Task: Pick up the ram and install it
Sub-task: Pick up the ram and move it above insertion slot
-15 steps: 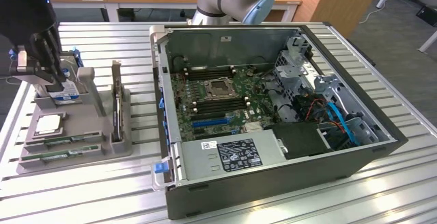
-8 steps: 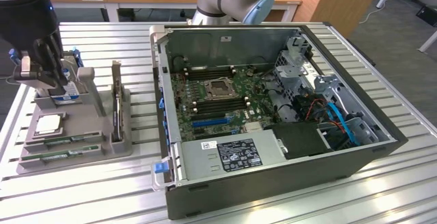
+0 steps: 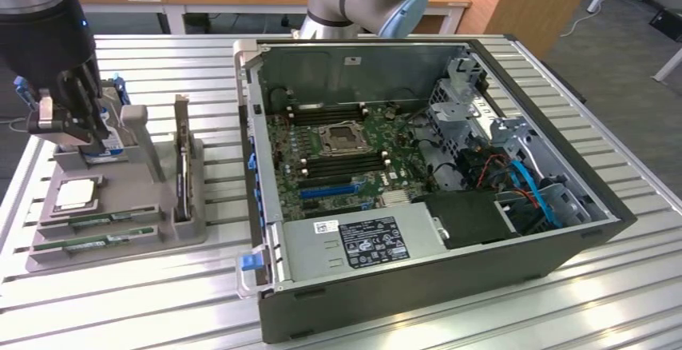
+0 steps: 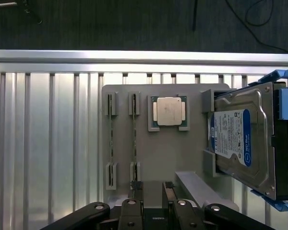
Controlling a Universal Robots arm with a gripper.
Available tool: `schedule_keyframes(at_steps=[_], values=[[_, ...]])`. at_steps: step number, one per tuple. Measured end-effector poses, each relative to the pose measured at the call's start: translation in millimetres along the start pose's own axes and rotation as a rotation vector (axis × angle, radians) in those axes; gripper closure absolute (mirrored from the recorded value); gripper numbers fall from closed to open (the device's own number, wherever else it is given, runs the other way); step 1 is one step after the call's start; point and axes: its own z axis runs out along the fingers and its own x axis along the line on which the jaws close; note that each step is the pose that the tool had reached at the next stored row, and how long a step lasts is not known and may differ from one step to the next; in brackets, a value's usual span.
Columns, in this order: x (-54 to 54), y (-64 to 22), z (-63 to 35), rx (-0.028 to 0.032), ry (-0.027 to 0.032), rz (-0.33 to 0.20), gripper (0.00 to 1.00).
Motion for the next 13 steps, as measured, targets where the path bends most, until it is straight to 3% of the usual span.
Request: schedule_keyframes(at_steps=[13], values=[[0.2,-0.4,12.6,-0.0002,0.0000,-0.002,0.70]])
